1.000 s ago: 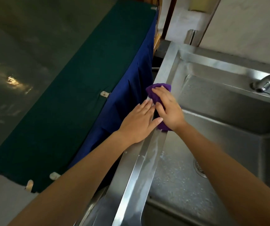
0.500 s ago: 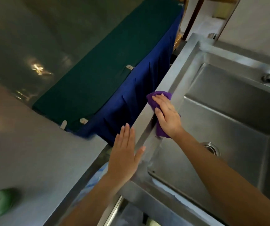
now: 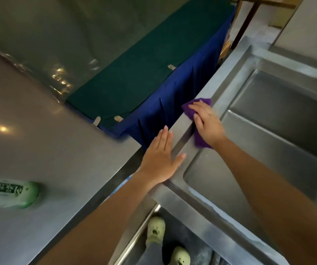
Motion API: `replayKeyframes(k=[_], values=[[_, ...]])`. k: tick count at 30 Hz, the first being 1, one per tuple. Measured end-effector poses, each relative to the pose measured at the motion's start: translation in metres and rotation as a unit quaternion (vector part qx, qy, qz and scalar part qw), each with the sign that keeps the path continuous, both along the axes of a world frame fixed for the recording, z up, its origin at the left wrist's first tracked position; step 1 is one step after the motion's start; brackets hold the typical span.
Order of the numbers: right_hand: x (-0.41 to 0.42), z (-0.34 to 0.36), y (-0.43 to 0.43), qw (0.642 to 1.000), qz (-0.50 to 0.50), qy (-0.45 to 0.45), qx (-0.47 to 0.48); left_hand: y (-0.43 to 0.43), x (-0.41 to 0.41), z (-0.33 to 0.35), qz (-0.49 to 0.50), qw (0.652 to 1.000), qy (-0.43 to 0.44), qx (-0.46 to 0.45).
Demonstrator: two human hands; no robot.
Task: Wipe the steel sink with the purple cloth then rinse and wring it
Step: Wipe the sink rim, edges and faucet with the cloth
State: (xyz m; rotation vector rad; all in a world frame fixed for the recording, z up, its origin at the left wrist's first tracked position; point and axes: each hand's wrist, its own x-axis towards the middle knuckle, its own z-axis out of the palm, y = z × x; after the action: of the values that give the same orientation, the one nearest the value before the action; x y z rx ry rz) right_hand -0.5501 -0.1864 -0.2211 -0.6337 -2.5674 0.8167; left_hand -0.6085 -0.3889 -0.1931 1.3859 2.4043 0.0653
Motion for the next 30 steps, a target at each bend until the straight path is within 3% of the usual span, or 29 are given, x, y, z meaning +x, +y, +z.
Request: replayKeyframes(k=[5,11,16,19,23,30], values=[[-0.006,0.002,-0.003,0.998,-0.06,0.012,-0.034,-0.003,0.004,-0.002,0.004,1.0,0.016,0.019],[0.024,-0.008,-0.07,0.999,-0.007,-0.023,0.026,-0.003,0.004,-0.01,0.001,0.997,0.058,0.048],[0.008,0.006,-0.04,0.988,-0.145,-0.055,-0.017,-0.003,0.002,-0.005,0.0,0.999,0.021,0.034],[0.006,0.008,-0.041,0.98,-0.182,-0.066,-0.05,-0.003,-0.003,0.007,0.005,0.997,-0.075,0.032],[0.025,0.007,-0.07,0.986,-0.143,-0.064,-0.05,-0.018,-0.025,0.027,0.052,0.948,-0.303,0.076],[0.055,0.012,-0.124,0.99,-0.075,-0.059,-0.106,-0.084,-0.009,0.034,0.115,0.922,-0.348,0.123]])
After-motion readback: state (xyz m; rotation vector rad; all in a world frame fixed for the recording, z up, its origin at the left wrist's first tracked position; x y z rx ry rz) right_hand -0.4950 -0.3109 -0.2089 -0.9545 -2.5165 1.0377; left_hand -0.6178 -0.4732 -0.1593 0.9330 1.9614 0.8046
